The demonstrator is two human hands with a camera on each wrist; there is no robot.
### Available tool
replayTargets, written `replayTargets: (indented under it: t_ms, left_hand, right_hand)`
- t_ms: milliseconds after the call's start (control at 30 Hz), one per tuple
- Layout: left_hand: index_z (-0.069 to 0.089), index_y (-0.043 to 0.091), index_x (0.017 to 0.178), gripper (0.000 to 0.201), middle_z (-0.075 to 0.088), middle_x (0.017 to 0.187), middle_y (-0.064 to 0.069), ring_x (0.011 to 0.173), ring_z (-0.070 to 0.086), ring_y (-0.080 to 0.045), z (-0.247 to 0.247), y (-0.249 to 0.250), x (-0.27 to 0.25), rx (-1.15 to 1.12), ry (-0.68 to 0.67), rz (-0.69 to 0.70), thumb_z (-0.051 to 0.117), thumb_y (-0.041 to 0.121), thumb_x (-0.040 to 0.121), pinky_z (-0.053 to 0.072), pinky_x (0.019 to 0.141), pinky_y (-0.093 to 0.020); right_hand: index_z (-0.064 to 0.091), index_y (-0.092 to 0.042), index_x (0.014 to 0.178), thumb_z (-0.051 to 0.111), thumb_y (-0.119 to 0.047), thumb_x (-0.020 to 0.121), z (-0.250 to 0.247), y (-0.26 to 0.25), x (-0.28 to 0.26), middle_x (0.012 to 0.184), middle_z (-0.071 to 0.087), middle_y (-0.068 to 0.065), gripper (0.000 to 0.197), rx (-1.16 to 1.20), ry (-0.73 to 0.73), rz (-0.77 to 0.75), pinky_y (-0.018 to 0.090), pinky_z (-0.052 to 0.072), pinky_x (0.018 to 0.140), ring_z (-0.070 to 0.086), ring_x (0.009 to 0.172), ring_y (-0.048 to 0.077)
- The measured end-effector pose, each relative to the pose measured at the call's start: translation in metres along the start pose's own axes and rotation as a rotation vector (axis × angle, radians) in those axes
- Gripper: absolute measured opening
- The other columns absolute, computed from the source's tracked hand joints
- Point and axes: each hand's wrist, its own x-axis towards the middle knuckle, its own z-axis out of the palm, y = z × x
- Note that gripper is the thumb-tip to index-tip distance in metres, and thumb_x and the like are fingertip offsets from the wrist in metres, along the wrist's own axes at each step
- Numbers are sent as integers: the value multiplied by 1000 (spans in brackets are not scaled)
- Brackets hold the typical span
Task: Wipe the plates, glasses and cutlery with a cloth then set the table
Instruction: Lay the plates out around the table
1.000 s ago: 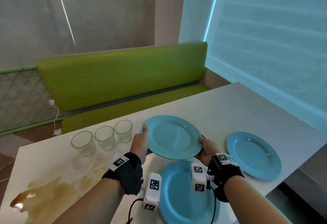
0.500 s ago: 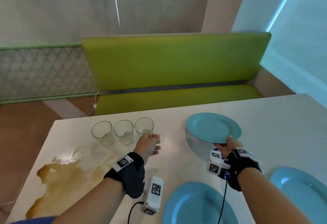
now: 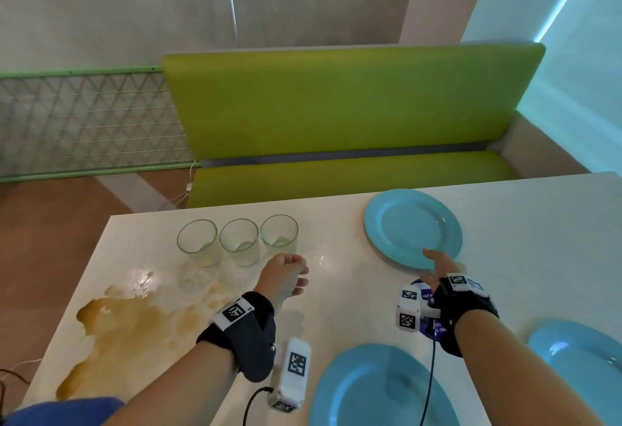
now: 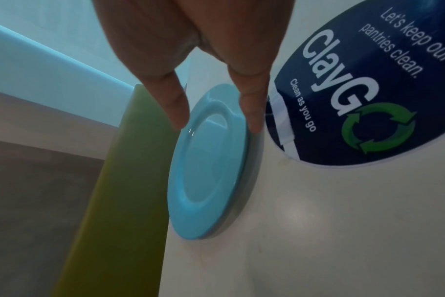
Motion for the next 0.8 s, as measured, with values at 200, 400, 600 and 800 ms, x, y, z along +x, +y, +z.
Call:
replayTargets:
  t_ms: [200, 400, 600, 800]
  left_hand:
    - [51, 17, 83, 12, 59, 85, -3, 62, 53, -15, -16, -12, -13, 79, -30, 56, 49, 14, 95, 44, 58, -24]
    - [51, 18, 81, 11, 57, 86, -2, 63, 53, -15, -62, -30, -42, 287, -53, 163, 50, 16, 92, 41, 56, -23]
    - [50, 17, 90, 11, 50, 89, 2, 89, 50, -21, -153, -78, -79, 780, -127, 259, 50, 28, 93, 38, 74, -26]
    - [47, 16, 101, 21, 58, 101, -3, 90, 57, -21, -236, -144, -104, 1106, -168, 228, 57, 30, 88, 43, 76, -28]
  right_hand:
    - [43, -4, 133, 57, -15, 87, -23, 3, -23, 130, 49, 16, 49, -2, -37, 22, 36, 50, 81, 57, 108, 31]
    - [53, -2, 98, 58, -8, 84, -17, 11, -91, 80, 50, 15, 17, 66, 29, -58, 30, 53, 55, 50, 57, 22]
    - [46, -8, 68, 47, -6, 92, 2, 53, -204, 54, 47, 8, 24, 112, -148, -131, 22, 43, 42, 45, 44, 16]
    - [49, -11, 67, 47, -7, 92, 19, 127, -286, 65, 46, 8, 26, 9, -181, -129, 15, 39, 37, 48, 38, 13]
